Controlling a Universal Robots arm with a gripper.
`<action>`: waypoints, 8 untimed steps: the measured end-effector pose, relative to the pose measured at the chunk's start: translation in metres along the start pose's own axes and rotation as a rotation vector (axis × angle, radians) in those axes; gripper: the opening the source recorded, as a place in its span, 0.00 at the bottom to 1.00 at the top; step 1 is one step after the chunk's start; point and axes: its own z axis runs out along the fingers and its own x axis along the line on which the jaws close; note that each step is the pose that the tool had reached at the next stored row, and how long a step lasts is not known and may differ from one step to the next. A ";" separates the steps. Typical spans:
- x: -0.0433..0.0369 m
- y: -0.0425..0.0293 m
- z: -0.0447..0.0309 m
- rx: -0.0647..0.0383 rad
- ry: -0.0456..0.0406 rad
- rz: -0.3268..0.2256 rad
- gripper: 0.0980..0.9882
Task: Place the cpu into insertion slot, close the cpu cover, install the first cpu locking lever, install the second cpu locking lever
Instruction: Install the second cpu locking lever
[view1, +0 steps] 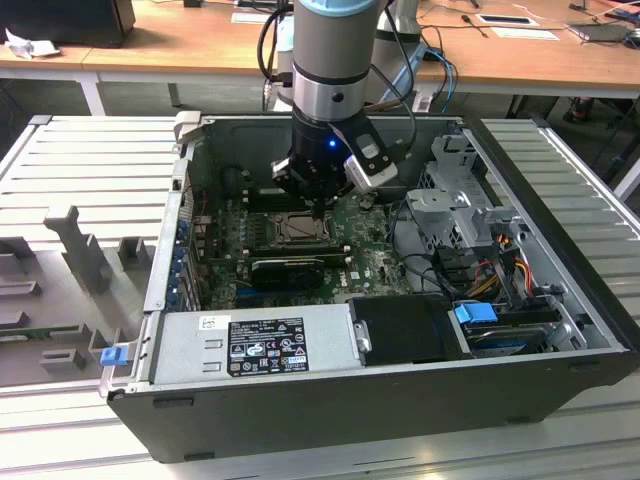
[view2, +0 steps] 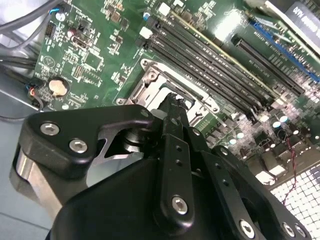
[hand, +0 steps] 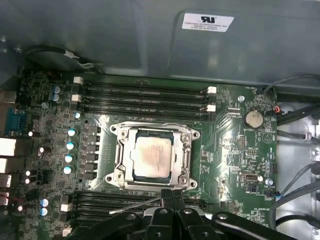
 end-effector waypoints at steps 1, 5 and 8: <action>0.0002 -0.0022 0.0021 0.000 0.0007 -0.001 0.01; 0.0028 -0.0080 0.0078 -0.002 0.0022 -0.008 0.01; 0.0100 -0.0099 0.0098 -0.004 0.0025 -0.011 0.01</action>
